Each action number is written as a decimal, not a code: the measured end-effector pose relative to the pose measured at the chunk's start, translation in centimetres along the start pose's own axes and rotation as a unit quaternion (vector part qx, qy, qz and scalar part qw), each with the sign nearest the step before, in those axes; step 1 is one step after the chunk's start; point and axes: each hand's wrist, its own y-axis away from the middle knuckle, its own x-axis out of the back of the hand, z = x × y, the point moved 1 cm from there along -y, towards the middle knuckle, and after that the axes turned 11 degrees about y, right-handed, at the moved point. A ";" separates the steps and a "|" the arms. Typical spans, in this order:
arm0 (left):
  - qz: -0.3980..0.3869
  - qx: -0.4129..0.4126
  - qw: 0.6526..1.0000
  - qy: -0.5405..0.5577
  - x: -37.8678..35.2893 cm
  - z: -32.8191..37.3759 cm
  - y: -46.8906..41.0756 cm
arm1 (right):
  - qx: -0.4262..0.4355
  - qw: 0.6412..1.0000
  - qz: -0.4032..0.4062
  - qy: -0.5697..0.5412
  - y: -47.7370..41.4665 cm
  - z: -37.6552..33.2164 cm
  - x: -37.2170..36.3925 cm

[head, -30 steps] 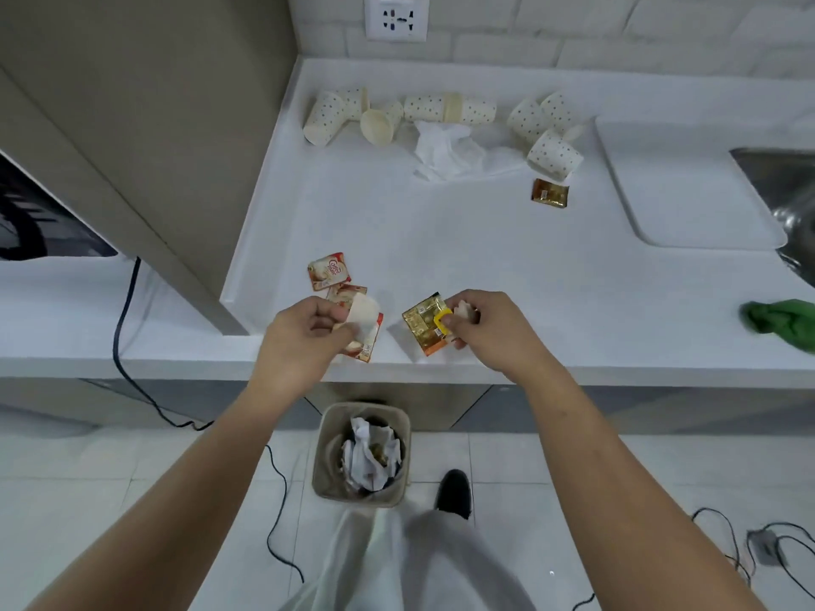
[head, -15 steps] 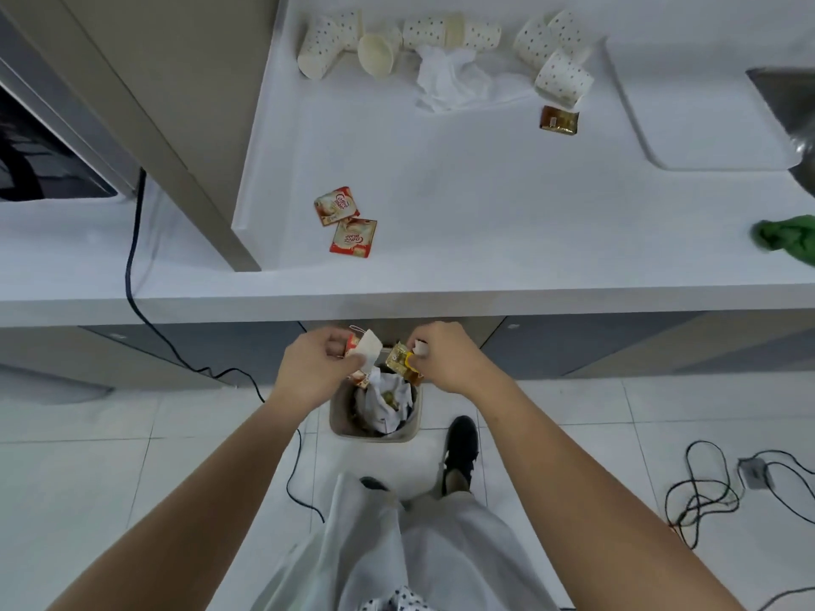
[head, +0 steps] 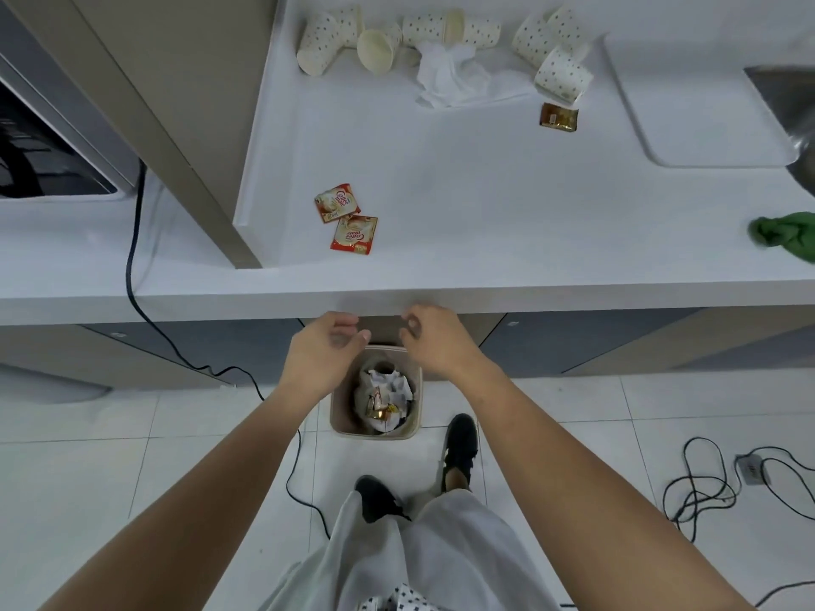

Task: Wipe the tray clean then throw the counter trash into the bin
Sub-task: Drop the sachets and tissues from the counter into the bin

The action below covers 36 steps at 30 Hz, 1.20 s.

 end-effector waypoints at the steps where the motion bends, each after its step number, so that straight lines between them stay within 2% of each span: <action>1: 0.004 -0.011 1.000 0.010 0.0 0.7 0.0 | 0.007 1.000 0.018 -0.012 -0.1 -0.2 0.6; 7: 0.011 -0.084 0.994 0.068 -0.1 6.4 -1.0 | 0.017 0.988 0.119 -0.092 -0.6 -1.2 5.9; 12: 0.017 -0.112 0.988 0.103 -0.9 11.6 -3.6 | -0.002 0.971 0.196 -0.136 -3.0 1.0 11.4; 18: 0.025 -0.134 0.986 0.100 -2.9 16.4 -7.3 | -0.043 0.959 0.254 -0.115 -8.1 6.4 17.5; 22: 0.045 -0.130 0.987 0.077 -5.1 19.7 -10.1 | -0.062 0.959 0.264 -0.082 -12.3 11.0 21.1; 28: 0.055 -0.132 0.985 0.097 -8.3 22.8 -14.8 | -0.082 0.962 0.261 -0.024 -18.4 17.4 26.1; 36: 0.061 -0.121 0.987 0.090 -11.1 24.1 -18.1 | -0.063 0.968 0.209 0.119 -23.7 21.2 27.5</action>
